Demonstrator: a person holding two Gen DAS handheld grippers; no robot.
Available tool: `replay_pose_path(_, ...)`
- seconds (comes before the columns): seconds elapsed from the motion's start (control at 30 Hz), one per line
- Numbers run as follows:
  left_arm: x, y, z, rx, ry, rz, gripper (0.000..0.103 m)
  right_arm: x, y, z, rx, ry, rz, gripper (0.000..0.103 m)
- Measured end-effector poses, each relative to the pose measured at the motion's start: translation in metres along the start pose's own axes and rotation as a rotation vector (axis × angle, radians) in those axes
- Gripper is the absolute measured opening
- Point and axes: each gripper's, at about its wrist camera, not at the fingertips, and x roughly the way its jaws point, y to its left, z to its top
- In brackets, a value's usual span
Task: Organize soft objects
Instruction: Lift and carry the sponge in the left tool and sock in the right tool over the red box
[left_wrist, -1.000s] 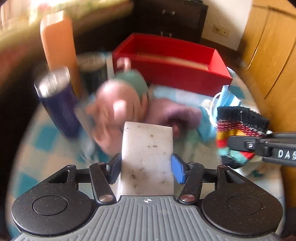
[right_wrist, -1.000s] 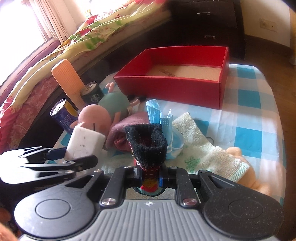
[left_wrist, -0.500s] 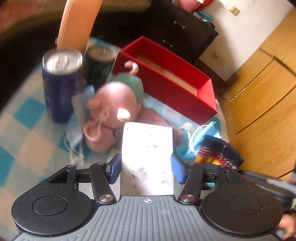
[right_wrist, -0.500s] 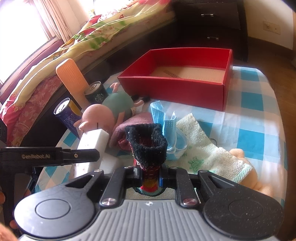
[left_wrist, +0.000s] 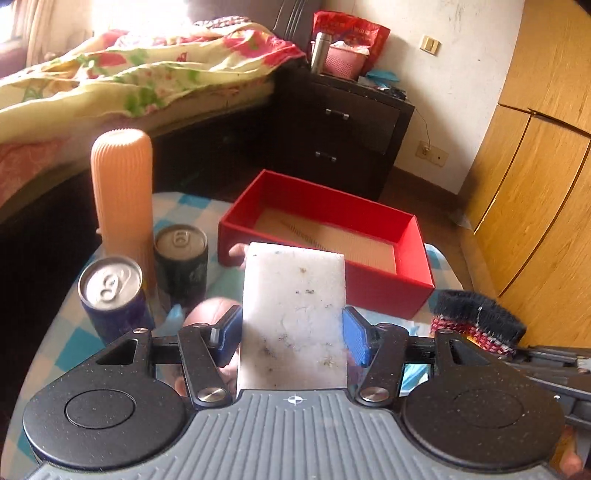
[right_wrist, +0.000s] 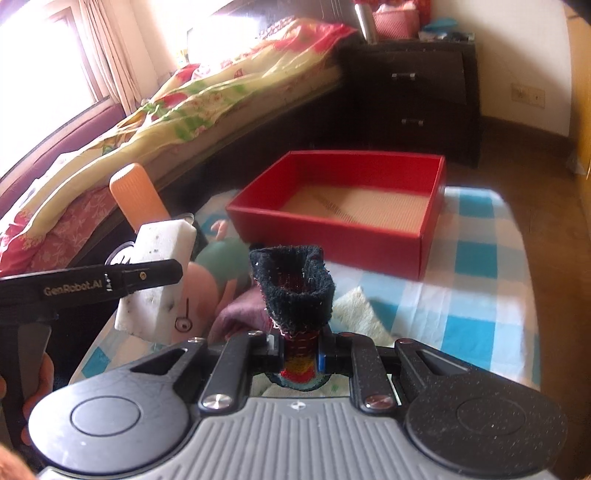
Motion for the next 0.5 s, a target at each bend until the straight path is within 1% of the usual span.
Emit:
replay_pose_path(0.17, 0.005, -0.007, 0.019, 0.015, -0.048, -0.02, 0.058, -0.002, 0.001, 0.019, -0.001, -0.058, -0.022, 0.0)
replay_pose_path(0.27, 0.01, -0.012, 0.032, 0.029, -0.084, -0.009, 0.058, 0.0, 0.001, 0.029, -0.004, -0.083, -0.045, 0.0)
replay_pose_path(0.37, 0.021, -0.011, 0.044, 0.016, -0.097, -0.008, 0.058, 0.006, -0.001, 0.039, 0.006, -0.097, -0.055, 0.0)
replay_pose_path(0.5, 0.036, -0.015, 0.055, 0.025, -0.1, -0.003, 0.059, 0.015, -0.004, 0.053, 0.013, -0.113, -0.069, 0.0)
